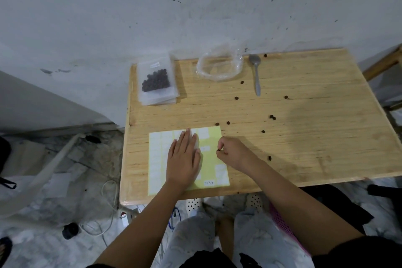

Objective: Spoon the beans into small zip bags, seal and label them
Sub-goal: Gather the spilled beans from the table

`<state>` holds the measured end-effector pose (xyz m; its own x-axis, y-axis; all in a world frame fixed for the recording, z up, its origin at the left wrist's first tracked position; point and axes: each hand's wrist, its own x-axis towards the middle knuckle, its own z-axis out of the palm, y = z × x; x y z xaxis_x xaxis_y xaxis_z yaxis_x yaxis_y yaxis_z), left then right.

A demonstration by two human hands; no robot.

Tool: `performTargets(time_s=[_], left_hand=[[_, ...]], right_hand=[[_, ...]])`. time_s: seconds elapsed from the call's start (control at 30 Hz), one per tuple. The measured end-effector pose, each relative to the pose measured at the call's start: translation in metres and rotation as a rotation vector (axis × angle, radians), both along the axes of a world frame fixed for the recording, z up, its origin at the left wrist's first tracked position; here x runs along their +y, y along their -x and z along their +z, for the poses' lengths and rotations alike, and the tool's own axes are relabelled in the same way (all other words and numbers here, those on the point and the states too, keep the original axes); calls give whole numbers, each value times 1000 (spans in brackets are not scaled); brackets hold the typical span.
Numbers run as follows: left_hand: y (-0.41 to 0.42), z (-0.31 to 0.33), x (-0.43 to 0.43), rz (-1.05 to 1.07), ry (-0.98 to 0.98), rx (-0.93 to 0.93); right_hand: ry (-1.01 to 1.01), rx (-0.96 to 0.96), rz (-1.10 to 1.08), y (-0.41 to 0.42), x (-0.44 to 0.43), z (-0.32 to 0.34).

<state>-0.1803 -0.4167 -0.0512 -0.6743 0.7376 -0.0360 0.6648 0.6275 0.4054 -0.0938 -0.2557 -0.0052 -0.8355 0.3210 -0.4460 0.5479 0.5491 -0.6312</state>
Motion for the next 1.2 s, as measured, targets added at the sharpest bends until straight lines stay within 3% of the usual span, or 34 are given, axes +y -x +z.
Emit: performTargets(time_s=[0.2, 0.33, 0.43, 0.6, 0.67, 0.73, 0.9, 1.03, 1.2], left_hand=[[0, 2, 3, 13, 18, 28], [4, 3, 10, 10, 16, 46], [8, 4, 19, 8, 14, 36], [7, 2, 21, 20, 4, 27], [8, 2, 20, 27, 4, 27], [9, 2, 20, 25, 14, 28], [10, 3, 20, 23, 19, 28], [9, 3, 19, 23, 12, 10], [9, 3, 20, 29, 19, 2]], right_hand=[[-110, 19, 69, -4, -6, -1], [-61, 33, 20, -6, -4, -6], [183, 82, -268, -3, 3, -3], [789, 184, -785, 16, 18, 12], [868, 176, -862, 25, 25, 14], [758, 180, -786, 31, 29, 12], [194, 225, -543, 43, 34, 0], [48, 268, -388, 46, 32, -8], [-9, 296, -372, 46, 30, -11]])
